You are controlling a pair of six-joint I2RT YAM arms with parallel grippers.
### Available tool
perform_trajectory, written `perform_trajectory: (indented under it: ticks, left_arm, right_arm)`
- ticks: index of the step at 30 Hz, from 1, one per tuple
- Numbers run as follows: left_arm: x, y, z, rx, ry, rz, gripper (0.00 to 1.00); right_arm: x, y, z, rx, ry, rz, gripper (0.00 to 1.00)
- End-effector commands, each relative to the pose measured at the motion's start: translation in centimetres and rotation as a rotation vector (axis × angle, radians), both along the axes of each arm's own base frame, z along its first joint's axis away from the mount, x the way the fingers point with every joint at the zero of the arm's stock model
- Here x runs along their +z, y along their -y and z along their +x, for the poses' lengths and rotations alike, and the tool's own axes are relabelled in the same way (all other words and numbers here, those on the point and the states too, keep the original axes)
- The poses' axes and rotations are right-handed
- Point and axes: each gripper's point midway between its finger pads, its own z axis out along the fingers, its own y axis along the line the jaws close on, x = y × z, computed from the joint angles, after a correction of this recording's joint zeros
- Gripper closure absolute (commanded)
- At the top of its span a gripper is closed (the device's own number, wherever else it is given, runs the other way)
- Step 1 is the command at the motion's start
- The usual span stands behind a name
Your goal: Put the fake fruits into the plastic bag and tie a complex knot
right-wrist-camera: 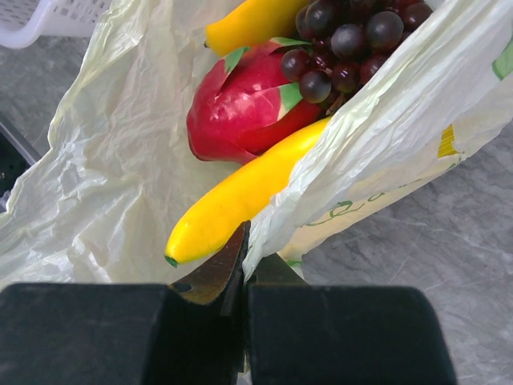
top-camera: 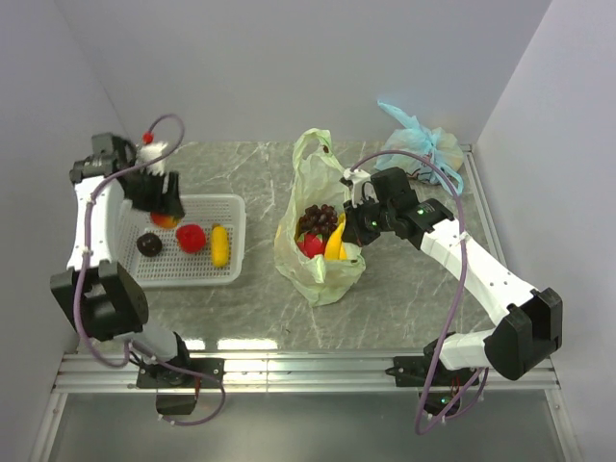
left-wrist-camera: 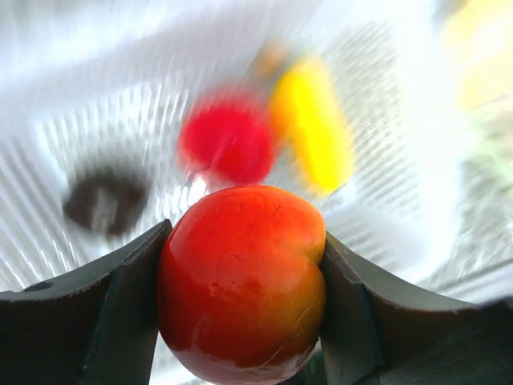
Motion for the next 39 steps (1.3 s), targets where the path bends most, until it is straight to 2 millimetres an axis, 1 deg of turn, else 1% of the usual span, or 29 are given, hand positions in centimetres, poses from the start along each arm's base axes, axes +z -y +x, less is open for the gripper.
perform_trajectory:
  ticks: [1, 2, 3, 4, 6, 7, 8, 9, 10, 12, 13, 15, 16, 17, 18, 19, 21, 23, 24, 25, 27, 28, 30, 31, 33, 34, 36, 37, 39]
  left_arm:
    - [10.0, 9.2, 1.8, -0.215, 0.297, -0.115, 0.76]
    - [12.5, 11.4, 2.2, -0.232, 0.351, -0.169, 0.76]
    - [13.6, 13.3, 2.4, -0.262, 0.382, -0.199, 0.75]
    - [15.4, 16.8, 3.0, -0.341, 0.461, -0.233, 0.75]
    - [17.4, 20.3, 3.5, -0.367, 0.509, -0.299, 0.75]
    - [17.8, 23.7, 3.7, -0.434, 0.538, -0.329, 0.75]
    - [18.2, 25.3, 3.9, -0.444, 0.546, -0.359, 0.75]
    - [18.2, 26.8, 3.9, -0.45, 0.538, -0.385, 0.74]
    - [17.5, 29.6, 3.5, -0.499, 0.516, -0.409, 0.74]
    - [17.1, 32.2, 3.8, -0.507, 0.516, -0.452, 0.73]
    - [16.0, 34.2, 3.5, -0.532, 0.49, -0.469, 0.72]
    - [14.9, 36.3, 3.3, -0.541, 0.454, -0.514, 0.63]
    - [13.6, 38.1, 2.4, -0.579, 0.405, -0.535, 0.6]
    - [13.3, 38.9, 2.0, -0.588, 0.384, -0.544, 0.57]
    - [12.7, 39.6, 1.5, -0.602, 0.361, -0.547, 0.47]
    - [11.5, 40.6, 0.7, -0.62, 0.322, -0.542, 0.42]
    - [10.7, 40.7, 0.1, -0.63, 0.279, -0.532, 0.29]
    - [10.5, 39.8, -0.2, -0.613, 0.264, -0.493, 0.22]
    - [10.7, 39.3, -0.2, -0.611, 0.267, -0.487, 0.14]
    - [12.1, 38.0, -0.1, -0.598, 0.298, -0.493, 0.03]
    - [13.4, 36.5, 0.1, -0.573, 0.33, -0.495, 0.01]
    - [14.7, 34.9, 0.3, -0.554, 0.359, -0.494, 0.01]
    - [15.6, 33.2, 0.5, -0.532, 0.399, -0.441, 0.0]
    - [16.7, 31.2, 1.0, -0.496, 0.434, -0.419, 0.01]
    - [17.0, 27.6, 1.3, -0.411, 0.421, -0.416, 0.01]
    - [17.8, 23.1, 2.5, -0.301, 0.456, -0.394, 0.01]
    - [16.6, 18.3, 2.3, -0.232, 0.432, -0.309, 0.01]
    - [16.2, 13.9, 3.0, -0.143, 0.454, -0.216, 0.01]
    - [14.1, 9.2, 2.0, -0.082, 0.401, -0.119, 0.06]
  right_arm:
    - [2.5, -0.4, 0.8, -0.015, 0.073, 0.051, 1.0]
    - [2.6, -0.4, 0.8, -0.015, 0.073, 0.053, 1.0]
    - [2.6, -0.2, 0.9, -0.021, 0.074, 0.052, 1.0]
    - [2.7, -0.1, 0.8, -0.023, 0.077, 0.055, 1.0]
    - [2.7, 0.2, 1.0, -0.034, 0.078, 0.05, 1.0]
    - [2.9, 0.3, 1.1, -0.042, 0.084, 0.052, 1.0]
    - [2.9, 0.5, 1.3, -0.05, 0.085, 0.049, 1.0]
    - [3.1, 0.5, 1.3, -0.052, 0.087, 0.05, 1.0]
    - [3.1, 0.9, 1.6, -0.068, 0.093, 0.046, 1.0]
    - [3.3, 1.3, 1.9, -0.083, 0.1, 0.044, 1.0]
    - [3.4, 1.5, 2.0, -0.09, 0.103, 0.044, 1.0]
    - [3.2, 2.1, 2.3, -0.112, 0.104, 0.036, 1.0]
    - [3.3, 2.2, 2.3, -0.113, 0.108, 0.034, 1.0]
    - [3.2, 2.4, 2.4, -0.12, 0.11, 0.027, 1.0]
    - [3.3, 2.5, 2.5, -0.122, 0.115, 0.026, 1.0]
    - [3.3, 2.7, 2.5, -0.126, 0.117, 0.024, 1.0]
    - [3.3, 2.8, 2.6, -0.128, 0.117, 0.022, 1.0]
    - [3.3, 2.8, 2.6, -0.125, 0.12, 0.025, 1.0]
    - [3.4, 2.8, 2.5, -0.123, 0.121, 0.026, 1.0]
    - [3.3, 2.8, 2.5, -0.122, 0.119, 0.026, 1.0]
    - [3.1, 2.6, 2.3, -0.113, 0.11, 0.033, 1.0]
    - [3.0, 2.6, 2.3, -0.111, 0.108, 0.035, 1.0]
    - [2.9, 2.4, 2.3, -0.104, 0.103, 0.039, 1.0]
    - [2.9, 2.3, 2.3, -0.101, 0.101, 0.039, 1.0]
    - [3.2, 2.3, 2.3, -0.094, 0.101, 0.038, 1.0]
    - [3.2, 2.3, 2.4, -0.093, 0.105, 0.037, 1.0]
    - [3.2, 2.4, 2.3, -0.092, 0.104, 0.036, 1.0]
    - [3.1, 2.3, 2.3, -0.088, 0.101, 0.037, 1.0]
    - [2.8, 2.1, 2.3, -0.086, 0.089, 0.038, 1.0]
